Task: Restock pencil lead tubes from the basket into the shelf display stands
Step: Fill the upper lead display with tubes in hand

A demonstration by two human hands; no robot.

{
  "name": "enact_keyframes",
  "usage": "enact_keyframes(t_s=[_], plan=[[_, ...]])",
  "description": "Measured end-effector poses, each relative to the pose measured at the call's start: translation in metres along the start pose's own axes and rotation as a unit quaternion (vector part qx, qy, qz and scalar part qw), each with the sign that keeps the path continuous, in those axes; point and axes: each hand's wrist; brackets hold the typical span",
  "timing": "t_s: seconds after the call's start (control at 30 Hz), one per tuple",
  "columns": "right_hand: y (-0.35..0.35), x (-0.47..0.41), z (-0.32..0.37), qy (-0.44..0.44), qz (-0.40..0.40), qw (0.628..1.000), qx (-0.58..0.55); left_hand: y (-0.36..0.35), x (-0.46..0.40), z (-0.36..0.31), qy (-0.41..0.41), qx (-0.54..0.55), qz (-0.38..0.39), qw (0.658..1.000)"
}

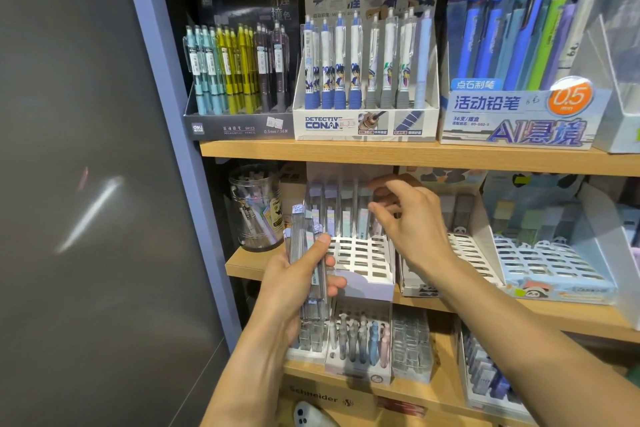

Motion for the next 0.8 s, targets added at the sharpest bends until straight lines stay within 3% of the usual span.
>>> enact_keyframes(t_s=[0.33,0.6,0.7,0.8], plan=[[0.000,0.001,-0.001,0.028,0.022,0.998,0.056,-0.007,0.004,0.003,0.011,-0.007,0.006,1.000],[0.006,0.010,0.009,0.001,0.062,0.994,0.088,-0.011,0.010,0.003,0.030,0.007,0.019,0.999],[0.016,0.028,0.029,-0.081,0.029,0.996,-0.035,-0.011,0.011,0.002,0.037,0.012,0.028,0.999],[0.017,0.041,0.052,-0.197,0.147,0.954,-0.174,-0.010,0.007,0.001,0.054,0.016,0.024,0.998]])
Point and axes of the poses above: each hand's wrist, its own x-axis away from the middle knuckle, its own y-axis out of the back of the hand, z = x × y, and after that the axes turned 8 degrees about -z, right-handed
